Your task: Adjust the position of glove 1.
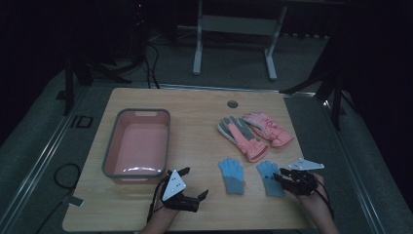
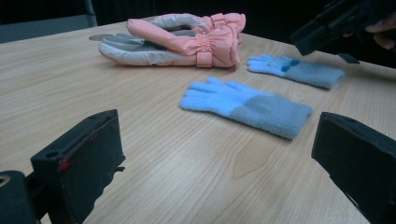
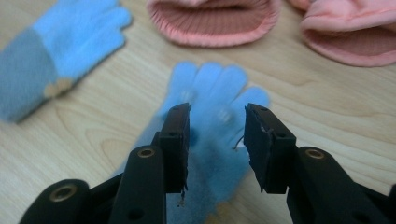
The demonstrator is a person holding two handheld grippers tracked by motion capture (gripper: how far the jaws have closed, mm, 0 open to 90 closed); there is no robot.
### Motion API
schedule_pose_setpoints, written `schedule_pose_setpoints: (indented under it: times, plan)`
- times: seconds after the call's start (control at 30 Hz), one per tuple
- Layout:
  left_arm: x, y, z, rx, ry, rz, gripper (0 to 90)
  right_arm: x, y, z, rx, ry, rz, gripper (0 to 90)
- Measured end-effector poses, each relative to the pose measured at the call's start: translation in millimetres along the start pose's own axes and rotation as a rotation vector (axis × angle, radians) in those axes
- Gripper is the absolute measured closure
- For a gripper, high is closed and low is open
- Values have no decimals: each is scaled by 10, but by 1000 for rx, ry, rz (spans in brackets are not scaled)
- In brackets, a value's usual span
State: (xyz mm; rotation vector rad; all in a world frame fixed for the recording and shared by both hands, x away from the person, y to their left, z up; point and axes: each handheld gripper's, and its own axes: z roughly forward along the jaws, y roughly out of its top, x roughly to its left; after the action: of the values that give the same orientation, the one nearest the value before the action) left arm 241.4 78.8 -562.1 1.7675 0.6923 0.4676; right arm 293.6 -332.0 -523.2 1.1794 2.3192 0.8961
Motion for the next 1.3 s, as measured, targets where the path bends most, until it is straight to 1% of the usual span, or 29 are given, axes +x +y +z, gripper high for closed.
schedule_pose_setpoints:
  times: [0.1, 0.17, 0.2, 0.23, 0.27, 0.33, 0.4, 0.47, 0.5, 0.57, 0.63, 0.7, 0.77, 0.83, 0.87, 0.9, 0.97, 1.0, 1.07, 1.1, 1.17, 1.23, 1.3]
  plan:
    - [-2, 0, 1, 1, 3, 0, 21, -2, -41, 67, 8, 14, 7, 610]
    - [-2, 1, 2, 1, 2, 2, 22, 5, -69, 118, 19, 14, 15, 606]
    - [-3, 1, 2, 2, 2, 3, 22, 12, -89, 147, 29, 14, 14, 588]
    - [-6, 1, 2, 2, 3, 5, 22, 19, -116, 177, 28, 11, 12, 586]
    - [-7, 1, 2, 3, 3, 6, 22, 21, -144, 184, 8, 12, 20, 599]
    - [-9, 2, 2, 5, 2, 11, 22, 15, -164, 180, -4, 17, 36, 655]
    - [-11, 2, 2, 5, 3, 12, 22, 31, -166, 177, -3, 2, 37, 742]
    - [-10, 2, 2, 5, 3, 11, 22, 78, -147, 180, 9, -22, 25, 792]
    - [-9, 2, 2, 5, 3, 10, 22, 94, -142, 182, 11, -30, 21, 800]
    - [-9, 2, 2, 5, 4, 9, 22, 117, -133, 184, 15, -47, 34, 819]
    - [-9, 2, 3, 5, 3, 11, 22, 122, -136, 186, 7, -56, 52, 831]
    - [-9, 2, 2, 5, 3, 11, 22, 126, -113, 154, 9, -66, 81, 840]
    - [-9, 2, 2, 5, 3, 11, 22, 147, -71, 91, -5, -82, 82, 841]
    - [-9, 2, 3, 5, 4, 9, 22, 172, 0, 9, -28, -89, 87, 842]
    - [-9, 2, 3, 5, 4, 9, 22, 185, 45, -30, -37, -81, 87, 842]
    - [-8, 2, 3, 5, 4, 9, 22, 208, 108, -82, -59, -76, 89, 842]
    - [-9, 2, 2, 5, 3, 10, 21, 248, 208, -151, -83, -63, 77, 842]
    - [-9, 2, 2, 5, 3, 11, 22, 278, 267, -191, -101, -60, 80, 842]
    - [-10, 2, 2, 6, 4, 12, 22, 331, 385, -244, -119, -46, 79, 842]
    - [-10, 2, 2, 5, 3, 11, 22, 366, 436, -260, -135, -33, 70, 842]
    - [-9, 2, 2, 5, 3, 11, 22, 441, 529, -264, -141, -16, 53, 841]
    - [-9, 2, 1, 5, 2, 11, 22, 525, 598, -248, -155, 6, 31, 841]
    - [-11, 1, 2, 3, 1, 11, 22, 601, 655, -210, -156, 28, 17, 841]
